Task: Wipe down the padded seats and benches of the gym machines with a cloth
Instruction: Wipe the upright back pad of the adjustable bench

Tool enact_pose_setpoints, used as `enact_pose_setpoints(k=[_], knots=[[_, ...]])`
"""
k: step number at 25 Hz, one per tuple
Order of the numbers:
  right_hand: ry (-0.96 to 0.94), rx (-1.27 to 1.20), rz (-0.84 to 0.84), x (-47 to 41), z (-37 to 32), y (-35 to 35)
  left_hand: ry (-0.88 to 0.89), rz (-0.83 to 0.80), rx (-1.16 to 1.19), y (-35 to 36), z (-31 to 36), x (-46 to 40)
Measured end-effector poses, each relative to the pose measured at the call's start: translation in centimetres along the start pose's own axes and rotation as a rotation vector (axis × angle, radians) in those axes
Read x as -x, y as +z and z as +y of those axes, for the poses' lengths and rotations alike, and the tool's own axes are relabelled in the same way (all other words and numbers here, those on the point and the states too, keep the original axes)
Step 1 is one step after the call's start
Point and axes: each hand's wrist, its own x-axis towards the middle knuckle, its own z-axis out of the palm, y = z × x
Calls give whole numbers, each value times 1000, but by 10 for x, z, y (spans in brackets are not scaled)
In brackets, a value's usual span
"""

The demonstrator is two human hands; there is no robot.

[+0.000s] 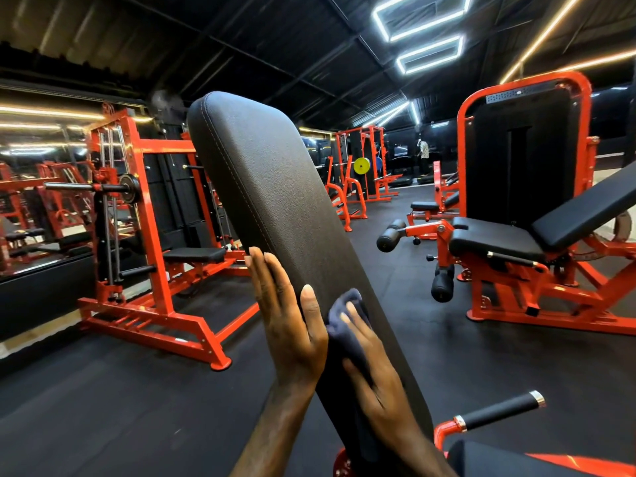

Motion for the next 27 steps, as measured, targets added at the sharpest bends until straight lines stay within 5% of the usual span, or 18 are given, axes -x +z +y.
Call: enact_pose_setpoints(k=[6,10,15,20,25,27], knots=[[309,48,129,-13,13,6,-7,2,-17,2,2,11],[43,3,-18,21,17,-8,-26,-13,-7,3,6,21],[279,58,121,-9,28,0,-7,-6,-24,5,3,29],[30,-28,-12,10,27,-10,-18,-10,-5,5,4,30],[331,63,181,-34,58,-8,-1,-9,2,4,3,31],[278,25,135,-41,56,-6,2,-14,0,4,1,36]])
